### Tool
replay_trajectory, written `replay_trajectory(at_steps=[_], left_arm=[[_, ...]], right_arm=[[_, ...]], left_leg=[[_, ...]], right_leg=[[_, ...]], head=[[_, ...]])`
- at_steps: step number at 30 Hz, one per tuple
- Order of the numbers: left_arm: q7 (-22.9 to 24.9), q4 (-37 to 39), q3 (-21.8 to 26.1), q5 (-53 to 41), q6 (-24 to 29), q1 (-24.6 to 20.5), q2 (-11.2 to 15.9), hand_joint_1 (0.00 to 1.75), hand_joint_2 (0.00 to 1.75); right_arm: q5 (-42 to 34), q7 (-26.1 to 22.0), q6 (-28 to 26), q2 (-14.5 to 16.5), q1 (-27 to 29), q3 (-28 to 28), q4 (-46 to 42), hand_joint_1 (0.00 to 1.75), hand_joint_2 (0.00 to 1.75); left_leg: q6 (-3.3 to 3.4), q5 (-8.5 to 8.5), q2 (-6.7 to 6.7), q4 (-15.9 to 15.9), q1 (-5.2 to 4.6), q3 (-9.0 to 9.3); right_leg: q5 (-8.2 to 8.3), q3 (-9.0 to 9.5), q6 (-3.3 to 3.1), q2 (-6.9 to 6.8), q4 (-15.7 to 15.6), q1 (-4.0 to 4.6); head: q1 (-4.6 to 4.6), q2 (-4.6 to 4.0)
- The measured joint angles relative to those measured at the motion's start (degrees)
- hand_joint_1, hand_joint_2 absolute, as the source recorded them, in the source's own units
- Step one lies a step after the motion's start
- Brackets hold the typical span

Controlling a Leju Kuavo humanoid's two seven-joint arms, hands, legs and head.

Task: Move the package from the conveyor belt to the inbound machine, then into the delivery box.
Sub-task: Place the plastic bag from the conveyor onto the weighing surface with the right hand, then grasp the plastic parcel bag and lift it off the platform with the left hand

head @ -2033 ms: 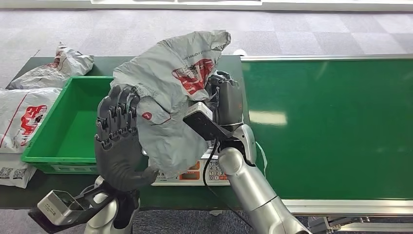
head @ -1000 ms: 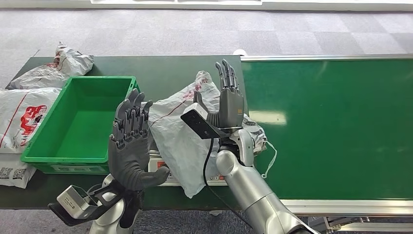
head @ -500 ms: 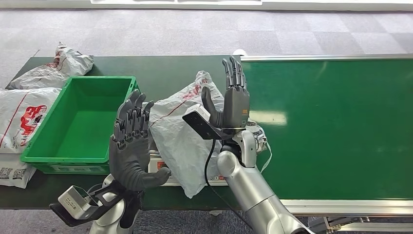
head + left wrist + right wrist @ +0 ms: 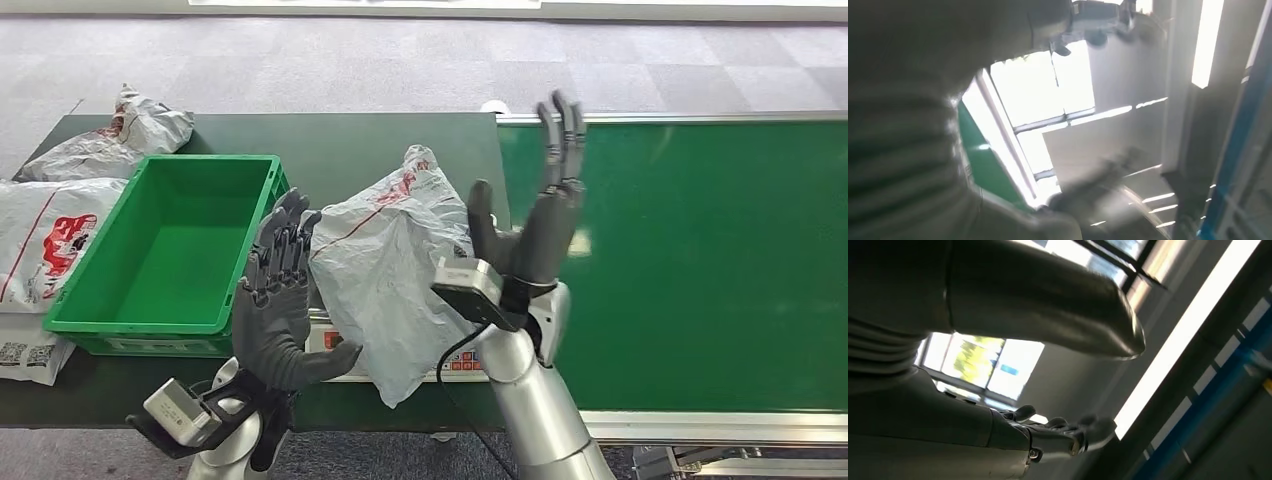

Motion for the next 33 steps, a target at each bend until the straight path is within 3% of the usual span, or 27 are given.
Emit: replay_trajectory(at_steps=[2,5,10,13,18,27,33], left_arm=[[2.6,2.0,0.9,-4.3,5.7,-0.7,0.0,0.0,1.75],[6.4,6.9,1.9,-11.3,13.9,-4.0,-0.1,0.0,1.75],[14.3,18.4,2.6,-20.5,21.5,-13.0,-0.9,0.0,1.75],[17.4,26.6,2.6,-24.2,24.2,-19.2,-2.2,0.0,1.75],[18.0,36.5,2.6,-25.6,25.8,-26.0,-4.1,0.0,1.75],[17.7,42.8,2.6,-26.3,26.5,-29.1,-5.1,0.0,1.75],[17.9,48.1,2.1,-32.1,25.2,-31.7,-5.1,0.0,1.75]], right_arm=[[-1.4,-3.3,-0.2,-0.1,2.4,-2.2,-12.4,0.0,1.75],[-2.5,-4.0,-0.1,-0.4,4.3,-3.2,-25.9,0.0,1.75],[-3.4,-4.1,0.1,-0.7,5.4,-2.3,-37.5,0.0,1.75],[-2.6,-4.1,0.2,-0.7,5.2,0.1,-40.2,0.0,1.75],[-2.6,-4.0,0.3,-0.7,5.1,2.0,-41.6,0.0,1.75],[-2.7,-4.0,0.3,-0.8,4.9,3.0,-42.3,0.0,1.75],[-3.6,-4.0,0.3,-0.8,4.9,3.2,-42.2,0.0,1.75]], left_leg=[[0.0,-0.06,-0.09,0.0,-0.01,-0.04],[0.0,-0.11,0.0,0.0,-0.06,0.0],[0.05,-0.02,0.01,0.0,-0.07,0.03],[0.04,0.09,0.01,0.0,-0.07,0.04],[0.04,0.14,0.03,0.0,-0.07,0.04],[0.04,0.13,0.04,0.0,-0.06,0.02],[0.05,0.14,0.03,0.0,-0.06,0.02]], right_leg=[[-0.04,-0.01,0.02,-0.08,0.0,-0.02],[-0.04,-0.01,0.02,-0.05,0.0,-0.06],[0.05,0.04,0.04,-0.06,0.0,-0.07],[0.15,0.06,0.03,-0.06,0.0,-0.07],[0.2,0.07,0.03,-0.04,0.0,-0.07],[0.18,0.05,0.03,-0.03,0.0,-0.06],[0.19,0.07,0.03,-0.04,0.0,-0.06]], head=[[-0.01,0.0],[-0.02,0.0],[-0.02,0.0],[-0.02,0.0],[-0.02,0.0],[-0.01,0.0],[-0.01,0.0]])
